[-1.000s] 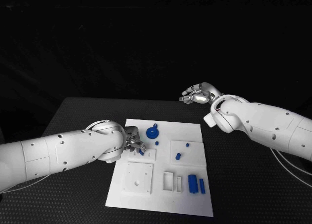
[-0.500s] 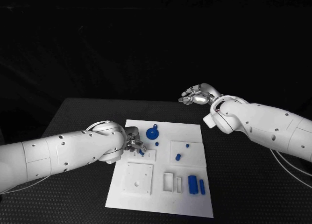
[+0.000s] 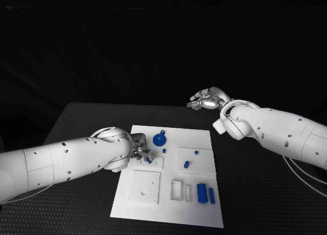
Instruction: Assemble the parts on the task board
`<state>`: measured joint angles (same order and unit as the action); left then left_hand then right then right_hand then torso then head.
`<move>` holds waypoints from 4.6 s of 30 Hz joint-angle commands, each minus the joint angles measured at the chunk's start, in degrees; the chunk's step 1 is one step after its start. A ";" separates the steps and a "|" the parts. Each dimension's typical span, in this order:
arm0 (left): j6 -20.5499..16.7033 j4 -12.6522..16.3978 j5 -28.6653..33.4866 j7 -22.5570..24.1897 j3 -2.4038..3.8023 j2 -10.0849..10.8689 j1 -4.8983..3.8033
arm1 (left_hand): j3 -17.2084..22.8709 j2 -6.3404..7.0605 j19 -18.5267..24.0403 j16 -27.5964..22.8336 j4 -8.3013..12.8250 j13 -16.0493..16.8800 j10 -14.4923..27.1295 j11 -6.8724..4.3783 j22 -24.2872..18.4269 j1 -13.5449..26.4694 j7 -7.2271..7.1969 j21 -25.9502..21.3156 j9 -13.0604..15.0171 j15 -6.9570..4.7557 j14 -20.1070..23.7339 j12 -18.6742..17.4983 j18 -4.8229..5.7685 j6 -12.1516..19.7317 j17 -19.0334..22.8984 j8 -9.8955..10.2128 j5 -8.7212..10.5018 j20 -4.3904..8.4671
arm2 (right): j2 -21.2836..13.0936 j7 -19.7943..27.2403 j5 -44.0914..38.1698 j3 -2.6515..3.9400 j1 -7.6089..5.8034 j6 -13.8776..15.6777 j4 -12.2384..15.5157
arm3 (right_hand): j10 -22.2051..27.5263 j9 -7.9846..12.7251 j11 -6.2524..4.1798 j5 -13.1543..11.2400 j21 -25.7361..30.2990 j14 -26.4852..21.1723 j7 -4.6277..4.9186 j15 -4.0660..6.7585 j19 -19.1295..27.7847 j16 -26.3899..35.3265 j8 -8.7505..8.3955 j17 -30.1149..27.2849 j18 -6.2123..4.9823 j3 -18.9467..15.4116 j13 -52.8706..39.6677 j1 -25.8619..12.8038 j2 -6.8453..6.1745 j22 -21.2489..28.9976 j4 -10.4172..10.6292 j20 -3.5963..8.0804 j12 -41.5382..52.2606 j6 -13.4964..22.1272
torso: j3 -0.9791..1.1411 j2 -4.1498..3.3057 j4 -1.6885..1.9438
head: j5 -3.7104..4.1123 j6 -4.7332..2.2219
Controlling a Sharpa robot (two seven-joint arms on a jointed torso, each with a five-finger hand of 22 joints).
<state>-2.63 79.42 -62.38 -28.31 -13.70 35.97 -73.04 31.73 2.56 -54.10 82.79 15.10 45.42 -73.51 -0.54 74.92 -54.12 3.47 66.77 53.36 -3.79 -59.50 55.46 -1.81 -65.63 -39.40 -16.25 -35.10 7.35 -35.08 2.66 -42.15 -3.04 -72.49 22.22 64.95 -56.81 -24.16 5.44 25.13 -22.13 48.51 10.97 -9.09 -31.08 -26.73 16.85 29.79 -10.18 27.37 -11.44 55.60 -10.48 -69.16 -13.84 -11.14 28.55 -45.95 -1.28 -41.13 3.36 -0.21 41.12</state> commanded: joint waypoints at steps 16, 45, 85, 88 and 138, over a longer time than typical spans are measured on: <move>1.64 -0.01 0.15 0.30 -0.05 0.09 0.16 | 2.63 -0.50 -0.62 0.35 1.71 0.15 -5.24 -5.98 1.05 -0.34 -3.69 0.35 0.04 -8.55 -5.34 0.24 -2.84 -3.84 -0.08 -0.08 -2.33 8.21 | 0.16 0.18 -0.55 0.03 -0.03 -0.85 0.07 | 4.63 0.13 2.97 0.50 0.36 -0.36 0.40 0.05 0.46 0.33 0.36 -0.12 0.55 -0.20 0.24 0.09 0.08 -0.14 0.06 -0.16 -0.33 -0.87 | -0.02 0.02 0.05 | -0.10 0.41; 2.40 0.16 1.14 0.23 -0.04 0.70 0.43 | 2.72 -0.44 -0.59 0.40 1.72 0.26 -5.21 -6.01 1.04 -0.43 -3.72 0.41 0.04 -8.57 -5.35 0.31 -2.87 -3.94 -0.08 0.00 -2.33 8.21 | 0.26 0.15 -0.55 0.03 -0.02 -0.90 -0.02 | 4.75 0.19 3.04 0.56 0.55 -0.52 0.40 -0.02 0.58 0.39 0.39 -0.25 0.57 -0.24 0.59 0.09 0.10 -0.24 0.06 -0.19 -0.36 -0.87 | 0.01 0.00 0.01 | -0.16 0.58; 3.90 -0.72 0.61 0.37 -0.05 -1.28 0.67 | 2.79 -0.70 -0.94 0.70 1.07 0.57 -6.02 -5.90 0.60 0.68 -3.66 0.59 -1.46 -8.46 -5.74 0.14 -2.98 -5.58 0.20 1.65 8.08 8.11 | 0.30 0.07 -0.55 0.03 -0.02 -1.10 0.06 | 4.80 0.26 3.09 0.56 0.72 -0.66 0.41 -0.09 0.68 0.44 0.39 -0.36 0.59 -0.25 0.90 0.13 0.08 -0.35 0.05 -0.22 -0.36 -0.84 | 0.03 -0.01 -0.01 | 0.15 0.77; 3.84 -0.86 0.61 0.39 -0.05 -1.47 0.76 | 2.83 -0.60 -1.02 0.73 0.77 0.58 -6.15 -5.90 0.55 0.61 -3.68 0.58 -1.65 -8.45 -5.80 0.08 -3.00 -5.80 0.24 1.80 10.64 8.10 | 0.33 0.08 -0.55 0.03 -0.02 -1.10 0.08 | 4.81 0.27 3.10 0.55 0.73 -0.67 0.41 -0.09 0.68 0.44 0.39 -0.37 0.60 -0.26 0.92 0.13 0.08 -0.35 0.05 -0.22 -0.36 -0.84 | 0.03 -0.02 -0.04 | 0.12 0.76; 1.94 -1.10 3.22 2.46 4.04 2.84 -2.89 | 3.64 12.60 1.45 -1.55 -16.91 -0.06 -3.18 -4.66 0.08 3.83 -2.41 -1.61 -1.95 -7.26 -3.01 -3.04 -2.88 -2.57 1.83 4.62 30.85 7.62 | -0.15 0.23 -0.08 0.03 0.10 -1.08 -0.71 | 5.74 0.78 3.59 0.59 2.36 -3.01 0.73 -1.13 2.57 1.24 0.19 -1.26 1.22 -0.53 2.91 0.00 -0.43 -1.24 0.63 -0.51 -0.52 -0.08 | -0.03 -0.01 -0.02 | 0.28 -0.43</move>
<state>-1.32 78.93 -60.39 -27.48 -9.75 39.02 -75.60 35.51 15.27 -52.87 81.34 -1.66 45.40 -76.86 -5.14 74.90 -49.78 0.99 65.33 51.51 -11.11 -62.68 52.56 -5.32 -68.48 -37.60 -11.79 -4.16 7.44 -35.19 2.50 -42.13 -3.04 -72.42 21.77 64.24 -56.80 -23.46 5.45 25.52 -20.16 45.85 11.09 -10.12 -28.93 -25.68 16.85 28.58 -9.29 27.01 -8.58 55.60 -10.48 -70.33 -13.47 -11.65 28.33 -45.84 -1.31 -41.11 3.38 0.10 40.86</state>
